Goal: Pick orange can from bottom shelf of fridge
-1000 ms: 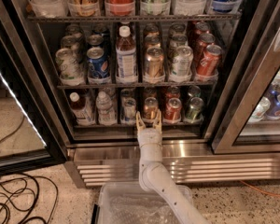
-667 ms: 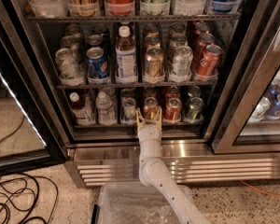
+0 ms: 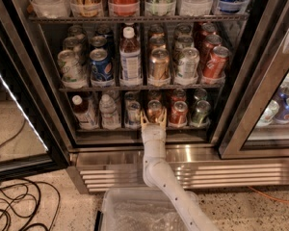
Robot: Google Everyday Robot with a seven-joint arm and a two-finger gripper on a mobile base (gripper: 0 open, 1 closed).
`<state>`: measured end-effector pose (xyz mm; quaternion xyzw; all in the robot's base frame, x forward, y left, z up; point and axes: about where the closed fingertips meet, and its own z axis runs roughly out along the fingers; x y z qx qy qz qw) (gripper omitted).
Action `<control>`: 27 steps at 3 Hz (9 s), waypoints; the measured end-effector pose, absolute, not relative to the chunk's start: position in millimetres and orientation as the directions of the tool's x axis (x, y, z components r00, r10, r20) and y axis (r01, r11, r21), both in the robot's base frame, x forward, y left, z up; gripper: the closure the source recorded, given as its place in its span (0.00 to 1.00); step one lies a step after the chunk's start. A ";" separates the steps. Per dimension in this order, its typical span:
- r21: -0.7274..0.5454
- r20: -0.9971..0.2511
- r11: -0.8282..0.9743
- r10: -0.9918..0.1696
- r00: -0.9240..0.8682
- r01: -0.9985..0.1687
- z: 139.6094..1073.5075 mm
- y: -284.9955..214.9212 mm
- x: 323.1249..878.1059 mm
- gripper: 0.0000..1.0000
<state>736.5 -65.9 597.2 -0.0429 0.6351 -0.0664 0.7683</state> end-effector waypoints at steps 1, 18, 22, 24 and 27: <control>-0.154 -0.972 0.987 -0.159 0.171 0.043 591.4 -65.2 744.1 0.57; -0.317 -0.941 0.368 -0.007 0.338 -0.874 746.2 -81.6 469.9 1.00; -0.440 -0.887 0.233 0.040 0.461 -0.867 839.5 -85.4 450.9 1.00; -0.520 -0.836 0.200 0.078 0.543 -0.830 889.9 -82.5 412.0 1.00; -0.446 -0.891 -0.058 -0.061 0.449 -0.893 940.2 -60.8 374.8 1.00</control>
Offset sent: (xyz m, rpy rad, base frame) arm 0.0027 -0.0088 -0.0148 0.0182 0.0261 0.0073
